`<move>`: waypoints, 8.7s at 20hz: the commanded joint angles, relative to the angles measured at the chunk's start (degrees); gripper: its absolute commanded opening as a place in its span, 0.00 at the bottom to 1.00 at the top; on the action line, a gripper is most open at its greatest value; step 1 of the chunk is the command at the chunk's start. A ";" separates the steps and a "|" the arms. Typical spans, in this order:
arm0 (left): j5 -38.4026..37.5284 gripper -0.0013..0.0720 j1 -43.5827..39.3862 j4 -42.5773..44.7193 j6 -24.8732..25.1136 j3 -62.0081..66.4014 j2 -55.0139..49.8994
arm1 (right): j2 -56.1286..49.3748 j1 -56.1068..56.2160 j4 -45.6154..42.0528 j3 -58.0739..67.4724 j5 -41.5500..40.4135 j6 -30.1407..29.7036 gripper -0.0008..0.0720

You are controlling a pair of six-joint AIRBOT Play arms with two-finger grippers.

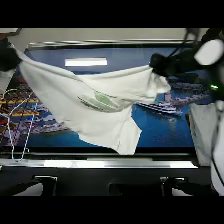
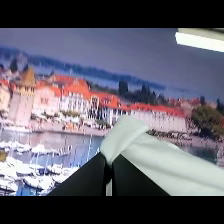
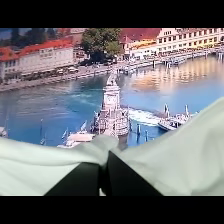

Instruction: Fold the clothes and pants, and hang the long-sleeved shirts on hangers.

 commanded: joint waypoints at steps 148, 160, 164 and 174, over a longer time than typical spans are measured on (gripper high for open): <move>-12.72 0.04 -6.64 -3.93 -7.32 -1.92 -26.12 | -23.30 -27.93 23.87 15.45 13.46 -17.42 0.68; -12.72 0.04 -6.67 -3.96 -7.34 -1.92 -26.12 | 10.62 -25.22 34.34 -59.69 3.13 -27.91 0.80; -12.72 0.04 -6.67 -3.98 -7.34 -1.92 -26.12 | 17.62 -23.12 40.28 -75.30 -4.52 -28.37 0.80; -12.72 0.04 -6.67 -3.98 -7.32 -1.92 -26.14 | 17.97 -8.15 46.21 -77.57 -20.41 -22.49 0.80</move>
